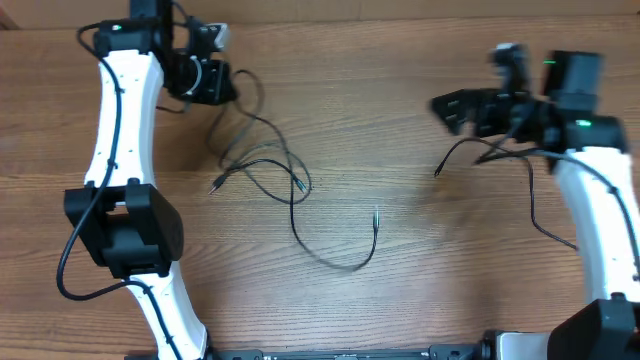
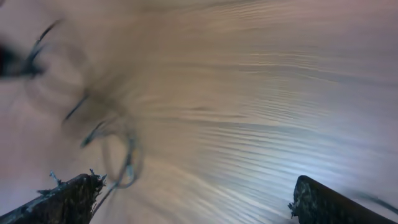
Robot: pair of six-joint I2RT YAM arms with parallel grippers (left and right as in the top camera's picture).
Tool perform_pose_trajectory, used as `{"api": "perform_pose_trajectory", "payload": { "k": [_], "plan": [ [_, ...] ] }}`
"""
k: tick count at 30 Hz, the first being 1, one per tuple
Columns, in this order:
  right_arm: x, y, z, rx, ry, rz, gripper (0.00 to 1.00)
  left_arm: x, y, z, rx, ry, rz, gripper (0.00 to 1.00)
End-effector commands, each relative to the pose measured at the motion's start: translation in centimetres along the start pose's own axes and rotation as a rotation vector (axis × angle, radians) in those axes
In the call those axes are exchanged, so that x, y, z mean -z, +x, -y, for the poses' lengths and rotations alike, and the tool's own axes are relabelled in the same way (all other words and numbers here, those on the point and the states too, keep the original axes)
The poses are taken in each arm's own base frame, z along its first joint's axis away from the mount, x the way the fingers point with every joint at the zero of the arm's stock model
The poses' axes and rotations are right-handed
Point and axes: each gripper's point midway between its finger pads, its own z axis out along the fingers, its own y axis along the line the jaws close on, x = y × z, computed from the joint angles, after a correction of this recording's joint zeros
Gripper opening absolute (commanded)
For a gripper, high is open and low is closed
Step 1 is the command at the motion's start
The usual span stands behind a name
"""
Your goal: Untangle cables
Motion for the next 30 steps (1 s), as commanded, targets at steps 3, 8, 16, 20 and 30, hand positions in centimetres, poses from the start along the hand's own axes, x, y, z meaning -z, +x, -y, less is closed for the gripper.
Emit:
{"api": "perform_pose_trajectory", "payload": {
  "k": [3, 8, 16, 20, 30],
  "plan": [
    [-2.3, -0.1, -7.4, 0.231, -0.154, -0.014, 1.00, 0.9, -1.4, 6.2, -0.085, 0.384, 0.102, 0.04],
    [-3.9, 1.6, -12.9, 0.315, -0.265, -0.061, 1.00, 1.7, -0.5, 8.5, -0.130, 0.506, 0.101, 0.04],
    [-5.0, 3.9, -18.7, 0.460, -0.372, -0.096, 1.00, 2.1, 1.4, 11.6, -0.237, 0.615, 0.074, 0.04],
    [-5.5, 4.1, -18.5, 0.474, -0.330, -0.101, 1.00, 2.8, 2.1, 12.8, -0.253, 0.676, 0.074, 0.04],
    [-6.3, 3.2, -17.2, 0.531, -0.251, -0.069, 1.00, 3.4, 2.8, 14.7, -0.213, 0.752, 0.050, 0.04]
  ]
}}
